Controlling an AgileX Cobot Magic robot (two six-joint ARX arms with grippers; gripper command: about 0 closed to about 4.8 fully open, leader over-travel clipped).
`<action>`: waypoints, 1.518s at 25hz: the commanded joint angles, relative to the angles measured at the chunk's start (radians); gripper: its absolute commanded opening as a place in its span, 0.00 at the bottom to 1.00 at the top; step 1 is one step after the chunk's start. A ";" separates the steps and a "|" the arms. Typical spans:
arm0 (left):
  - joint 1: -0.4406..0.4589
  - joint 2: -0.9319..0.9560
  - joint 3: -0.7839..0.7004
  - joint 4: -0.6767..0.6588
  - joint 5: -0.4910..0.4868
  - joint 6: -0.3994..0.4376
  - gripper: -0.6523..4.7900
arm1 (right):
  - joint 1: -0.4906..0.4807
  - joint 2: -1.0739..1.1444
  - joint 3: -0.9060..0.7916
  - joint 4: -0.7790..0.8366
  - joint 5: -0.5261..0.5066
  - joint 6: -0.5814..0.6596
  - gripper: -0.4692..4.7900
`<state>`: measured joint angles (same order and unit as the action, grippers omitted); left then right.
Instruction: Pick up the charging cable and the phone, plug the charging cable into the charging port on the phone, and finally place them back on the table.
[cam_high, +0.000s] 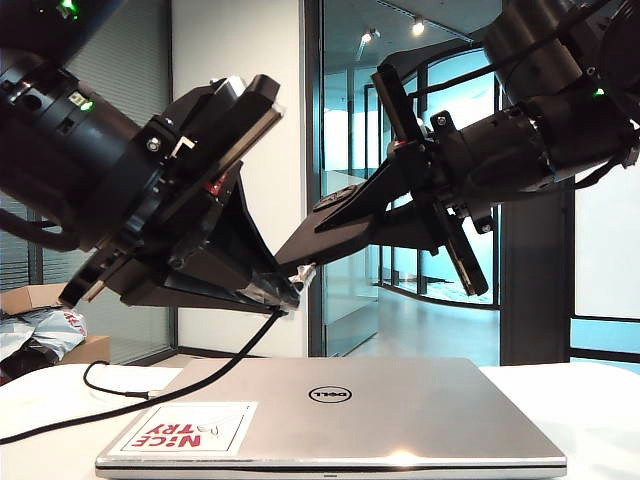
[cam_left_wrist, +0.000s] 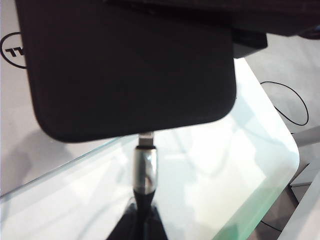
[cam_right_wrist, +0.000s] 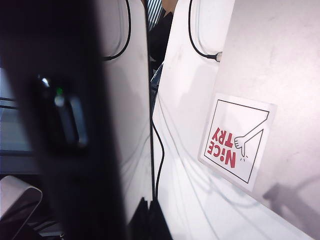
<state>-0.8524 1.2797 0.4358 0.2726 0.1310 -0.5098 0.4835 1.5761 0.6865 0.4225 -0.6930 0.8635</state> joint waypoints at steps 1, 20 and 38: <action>-0.003 -0.002 0.002 0.014 0.003 0.001 0.11 | 0.001 -0.008 0.004 0.023 -0.017 -0.012 0.08; -0.003 -0.002 0.002 0.014 0.003 0.001 0.11 | 0.053 -0.009 0.002 0.023 0.029 -0.024 0.08; -0.003 -0.002 0.002 0.014 0.002 0.002 0.11 | 0.069 -0.009 0.002 0.016 0.023 -0.132 0.08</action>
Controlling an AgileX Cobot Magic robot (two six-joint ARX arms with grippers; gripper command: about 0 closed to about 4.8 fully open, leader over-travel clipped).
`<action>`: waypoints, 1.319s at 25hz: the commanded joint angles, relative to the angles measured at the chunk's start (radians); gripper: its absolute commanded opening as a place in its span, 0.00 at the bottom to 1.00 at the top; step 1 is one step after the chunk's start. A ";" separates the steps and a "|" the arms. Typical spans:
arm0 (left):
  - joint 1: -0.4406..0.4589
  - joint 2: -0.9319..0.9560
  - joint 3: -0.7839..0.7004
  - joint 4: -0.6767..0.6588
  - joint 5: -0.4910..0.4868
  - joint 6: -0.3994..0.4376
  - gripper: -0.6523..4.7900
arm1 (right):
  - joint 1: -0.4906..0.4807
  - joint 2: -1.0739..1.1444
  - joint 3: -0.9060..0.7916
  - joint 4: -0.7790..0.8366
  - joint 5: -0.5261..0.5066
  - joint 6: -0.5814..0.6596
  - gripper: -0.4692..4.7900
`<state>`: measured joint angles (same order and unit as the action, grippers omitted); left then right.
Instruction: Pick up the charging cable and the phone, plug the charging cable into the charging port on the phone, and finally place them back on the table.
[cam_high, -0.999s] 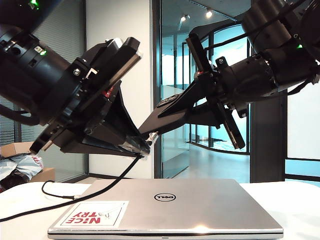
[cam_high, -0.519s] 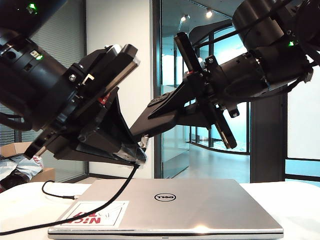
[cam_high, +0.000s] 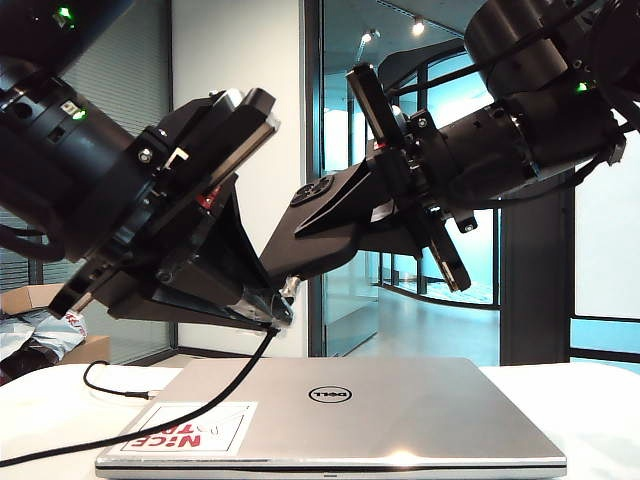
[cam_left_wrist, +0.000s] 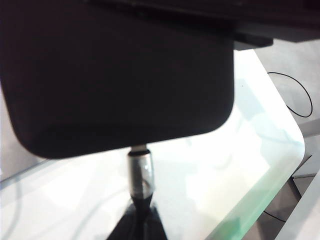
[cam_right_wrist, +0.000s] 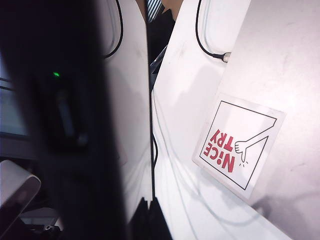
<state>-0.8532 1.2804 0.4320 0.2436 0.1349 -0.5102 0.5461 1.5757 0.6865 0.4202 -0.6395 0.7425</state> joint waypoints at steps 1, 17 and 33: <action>-0.003 -0.003 0.005 0.043 -0.002 0.002 0.11 | 0.006 -0.008 0.002 0.016 -0.037 -0.010 0.08; -0.003 -0.003 0.005 0.053 -0.002 0.004 0.11 | 0.007 -0.008 0.002 -0.074 -0.047 0.055 0.08; -0.003 -0.003 0.005 0.095 -0.002 0.004 0.12 | 0.008 -0.008 0.002 -0.070 -0.030 0.069 0.08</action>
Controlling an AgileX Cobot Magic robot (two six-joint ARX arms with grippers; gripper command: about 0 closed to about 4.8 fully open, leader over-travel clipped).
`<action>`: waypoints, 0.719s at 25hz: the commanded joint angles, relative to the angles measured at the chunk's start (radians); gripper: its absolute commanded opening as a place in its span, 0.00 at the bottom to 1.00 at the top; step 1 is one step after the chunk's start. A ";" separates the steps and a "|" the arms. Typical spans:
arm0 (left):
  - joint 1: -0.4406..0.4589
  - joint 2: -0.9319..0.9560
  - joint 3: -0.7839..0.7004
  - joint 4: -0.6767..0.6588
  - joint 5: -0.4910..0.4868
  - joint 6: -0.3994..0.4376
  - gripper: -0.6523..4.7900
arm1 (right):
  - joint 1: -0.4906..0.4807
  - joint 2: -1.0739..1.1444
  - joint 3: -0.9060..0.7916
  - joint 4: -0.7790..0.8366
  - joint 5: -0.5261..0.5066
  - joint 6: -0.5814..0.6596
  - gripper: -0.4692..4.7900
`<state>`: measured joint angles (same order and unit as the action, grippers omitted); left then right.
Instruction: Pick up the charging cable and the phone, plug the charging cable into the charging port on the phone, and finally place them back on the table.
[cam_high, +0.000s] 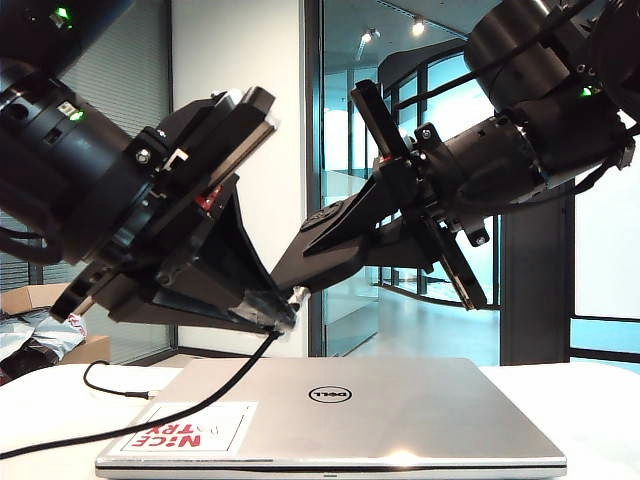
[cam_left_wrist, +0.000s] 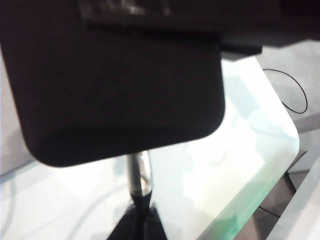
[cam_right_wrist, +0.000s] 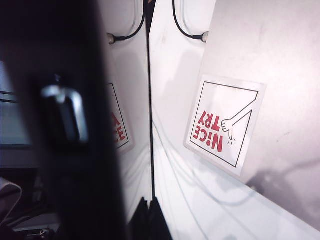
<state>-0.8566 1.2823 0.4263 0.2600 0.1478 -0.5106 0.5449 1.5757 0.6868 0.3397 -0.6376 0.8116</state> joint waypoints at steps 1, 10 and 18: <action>0.001 -0.006 0.011 0.078 -0.014 0.005 0.24 | 0.008 -0.008 0.002 0.013 -0.026 0.000 0.08; 0.001 -0.015 0.011 0.075 -0.014 0.006 0.36 | -0.021 -0.009 0.003 0.032 0.013 -0.005 0.08; 0.003 -0.137 0.109 -0.126 -0.016 0.258 0.11 | -0.217 -0.011 0.004 -0.010 0.037 -0.063 0.08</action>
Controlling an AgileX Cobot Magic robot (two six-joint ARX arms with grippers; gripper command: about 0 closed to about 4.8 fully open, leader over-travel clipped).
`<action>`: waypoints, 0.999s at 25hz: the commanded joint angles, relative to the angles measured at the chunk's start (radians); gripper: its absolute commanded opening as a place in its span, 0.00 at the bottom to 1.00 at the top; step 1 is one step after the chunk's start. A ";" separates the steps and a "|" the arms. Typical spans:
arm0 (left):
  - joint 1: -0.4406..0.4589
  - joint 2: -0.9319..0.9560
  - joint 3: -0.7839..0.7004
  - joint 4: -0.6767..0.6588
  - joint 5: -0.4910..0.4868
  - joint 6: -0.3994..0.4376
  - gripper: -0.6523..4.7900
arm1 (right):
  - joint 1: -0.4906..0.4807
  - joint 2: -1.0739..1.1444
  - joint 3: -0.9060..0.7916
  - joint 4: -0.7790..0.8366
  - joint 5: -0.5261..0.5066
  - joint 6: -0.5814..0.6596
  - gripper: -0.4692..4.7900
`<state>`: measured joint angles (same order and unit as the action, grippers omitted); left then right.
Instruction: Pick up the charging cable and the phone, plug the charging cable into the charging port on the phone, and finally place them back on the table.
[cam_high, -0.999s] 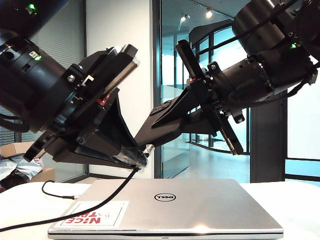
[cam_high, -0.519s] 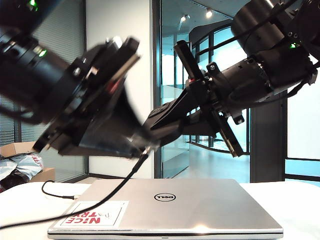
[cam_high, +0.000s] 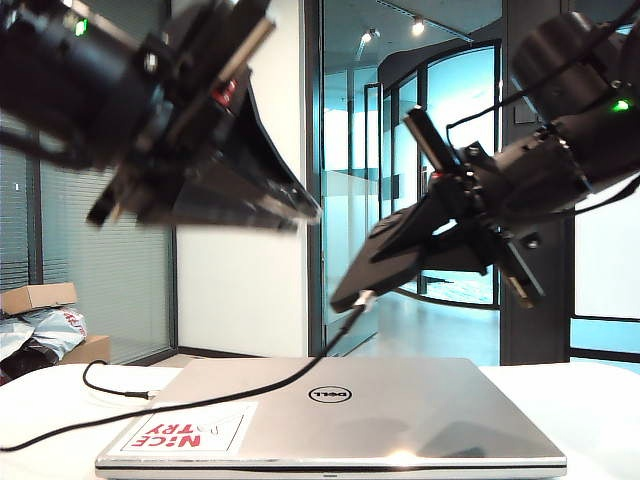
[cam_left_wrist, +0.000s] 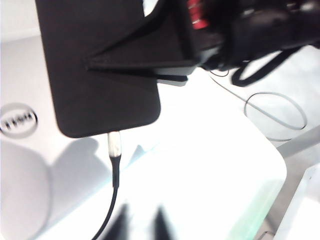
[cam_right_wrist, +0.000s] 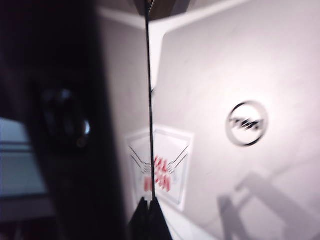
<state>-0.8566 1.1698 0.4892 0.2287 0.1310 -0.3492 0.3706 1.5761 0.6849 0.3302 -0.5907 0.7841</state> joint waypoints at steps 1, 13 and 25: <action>0.005 -0.035 0.084 -0.158 0.001 0.119 0.11 | -0.083 -0.016 0.011 -0.060 -0.013 -0.067 0.08; 0.151 -0.048 0.294 -0.312 0.001 0.143 0.11 | -0.462 0.072 0.394 -1.096 -0.008 -0.752 0.08; 0.151 -0.047 0.294 -0.302 0.001 0.167 0.11 | -0.443 0.424 0.618 -1.258 0.131 -0.848 0.08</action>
<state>-0.7067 1.1248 0.7776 -0.0872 0.1295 -0.1883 -0.0734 1.9991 1.2942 -0.9150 -0.4698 -0.0532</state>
